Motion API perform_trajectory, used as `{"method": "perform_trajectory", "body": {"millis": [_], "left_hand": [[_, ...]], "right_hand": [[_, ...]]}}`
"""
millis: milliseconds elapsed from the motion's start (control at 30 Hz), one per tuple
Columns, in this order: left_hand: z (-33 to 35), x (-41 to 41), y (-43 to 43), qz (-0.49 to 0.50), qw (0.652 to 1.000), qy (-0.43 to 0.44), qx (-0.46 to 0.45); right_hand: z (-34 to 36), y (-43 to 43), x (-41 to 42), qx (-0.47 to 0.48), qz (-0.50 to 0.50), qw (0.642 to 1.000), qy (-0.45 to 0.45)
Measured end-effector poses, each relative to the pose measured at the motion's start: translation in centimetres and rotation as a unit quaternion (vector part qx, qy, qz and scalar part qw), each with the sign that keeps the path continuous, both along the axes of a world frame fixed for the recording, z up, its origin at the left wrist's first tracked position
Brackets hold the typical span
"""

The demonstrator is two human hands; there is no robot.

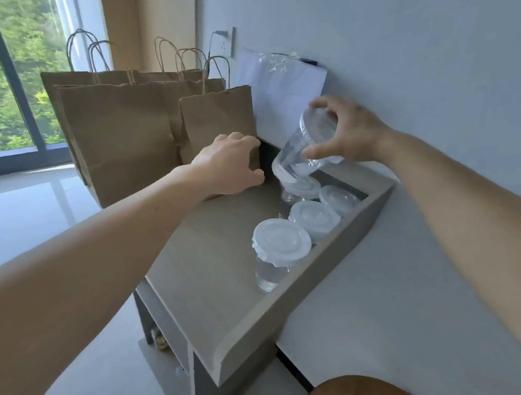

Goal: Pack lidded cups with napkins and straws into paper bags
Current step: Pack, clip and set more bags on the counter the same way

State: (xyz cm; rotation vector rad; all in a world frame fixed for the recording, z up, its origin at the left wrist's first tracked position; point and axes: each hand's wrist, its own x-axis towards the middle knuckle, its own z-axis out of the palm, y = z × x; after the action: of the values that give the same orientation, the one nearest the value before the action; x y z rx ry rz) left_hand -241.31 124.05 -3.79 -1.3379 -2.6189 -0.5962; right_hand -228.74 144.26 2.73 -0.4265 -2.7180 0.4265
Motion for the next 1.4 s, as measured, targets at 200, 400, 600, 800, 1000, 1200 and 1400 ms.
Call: {"method": "perform_trajectory", "body": {"millis": [200, 400, 600, 800, 1000, 1200, 1400], "left_hand": [[2.2, 7.6, 8.0, -0.126, 0.992, 0.03, -0.008], [0.8, 17.0, 15.5, -0.219, 0.975, 0.021, -0.044], [-4.2, 26.1, 20.4, -0.294, 0.951, 0.016, -0.095], [-12.0, 33.6, 21.6, -0.355, 0.916, -0.024, -0.184], [-20.4, 39.0, 20.6, -0.377, 0.882, -0.073, -0.274], [-27.4, 42.1, 17.7, -0.375, 0.845, -0.131, -0.357], [-31.6, 45.0, 15.4, -0.36, 0.815, -0.184, -0.416]], "right_hand": [[4.5, 2.9, 13.7, 0.017, -0.123, 0.991, 0.049], [1.1, 5.4, 27.5, 0.014, -0.26, 0.965, -0.028], [-5.0, 6.4, 38.0, -0.014, -0.339, 0.936, -0.093], [-12.5, 6.8, 44.3, -0.072, -0.379, 0.914, -0.124], [-20.7, 6.2, 47.1, -0.148, -0.413, 0.889, -0.128], [-27.5, 4.5, 48.0, -0.246, -0.442, 0.856, -0.111], [-30.8, 4.0, 48.8, -0.25, -0.442, 0.853, -0.12]]}}
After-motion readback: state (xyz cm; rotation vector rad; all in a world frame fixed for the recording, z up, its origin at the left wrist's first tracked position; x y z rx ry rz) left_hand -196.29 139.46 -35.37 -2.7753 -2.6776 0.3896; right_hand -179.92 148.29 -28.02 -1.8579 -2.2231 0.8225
